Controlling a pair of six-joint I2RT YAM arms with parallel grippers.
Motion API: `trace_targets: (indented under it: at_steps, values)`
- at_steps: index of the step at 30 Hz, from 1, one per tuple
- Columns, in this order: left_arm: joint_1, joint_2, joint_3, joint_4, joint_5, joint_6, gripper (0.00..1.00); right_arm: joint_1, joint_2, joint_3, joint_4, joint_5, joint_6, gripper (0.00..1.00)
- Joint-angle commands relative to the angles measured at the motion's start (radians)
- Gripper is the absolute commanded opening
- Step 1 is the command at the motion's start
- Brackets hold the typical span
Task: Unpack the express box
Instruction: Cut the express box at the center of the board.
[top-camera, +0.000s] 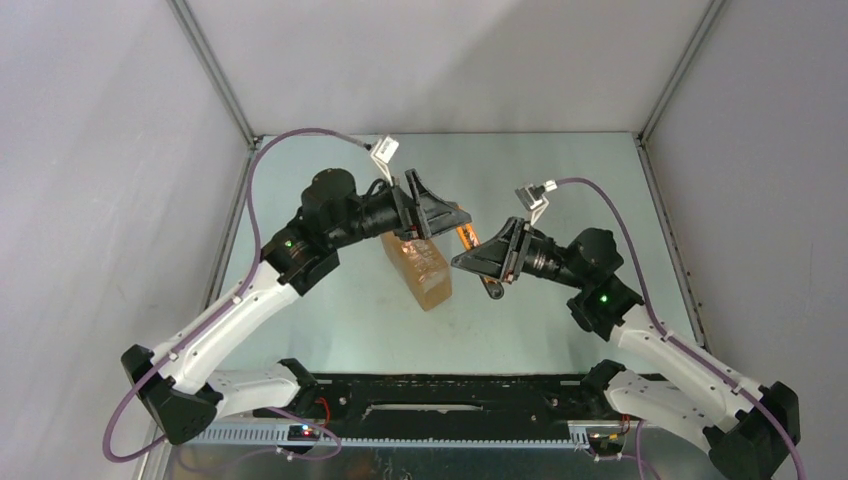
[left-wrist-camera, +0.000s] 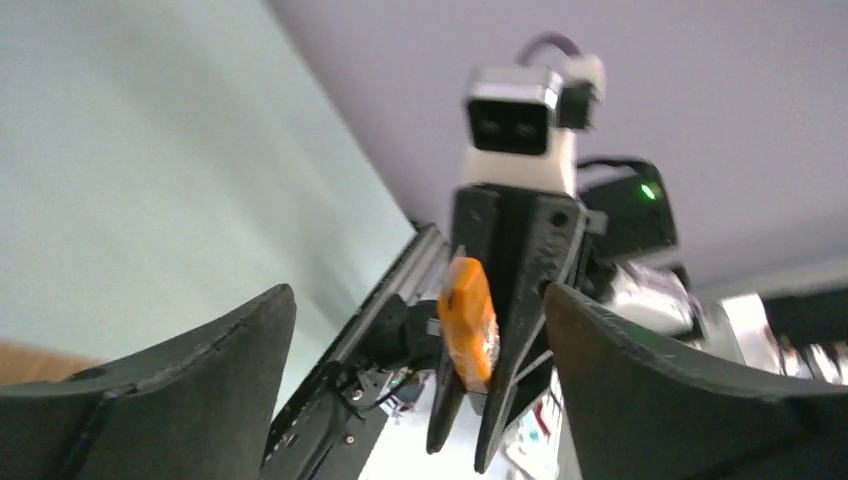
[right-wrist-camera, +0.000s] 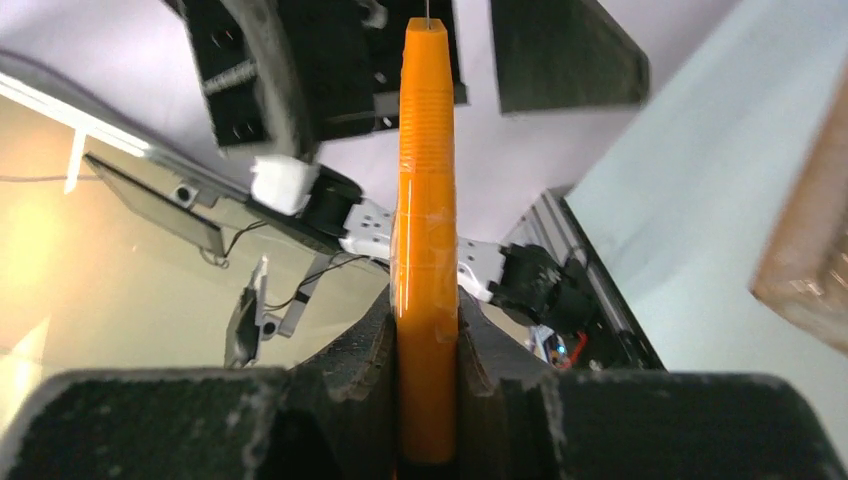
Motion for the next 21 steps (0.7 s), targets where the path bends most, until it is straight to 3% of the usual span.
trace_targets:
  at_steps: [1, 8, 14, 21]
  values:
    - [0.023, -0.036, 0.084, -0.3, -0.309, 0.126, 1.0, -0.021, -0.075, -0.087, -0.127, 0.072, 0.028, 0.0]
    - [0.068, 0.024, 0.181, -0.658, -0.654, 0.136, 1.0, 0.045, -0.125, -0.264, -0.169, 0.153, 0.081, 0.0]
    - [0.143, 0.258, 0.389, -0.938, -0.714, 0.087, 0.92, 0.124, -0.039, -0.363, -0.032, 0.167, 0.134, 0.0]
    - [0.141, 0.451, 0.491, -1.084, -0.657, -0.015, 0.76, 0.126, 0.026, -0.365, -0.006, 0.166, 0.064, 0.0]
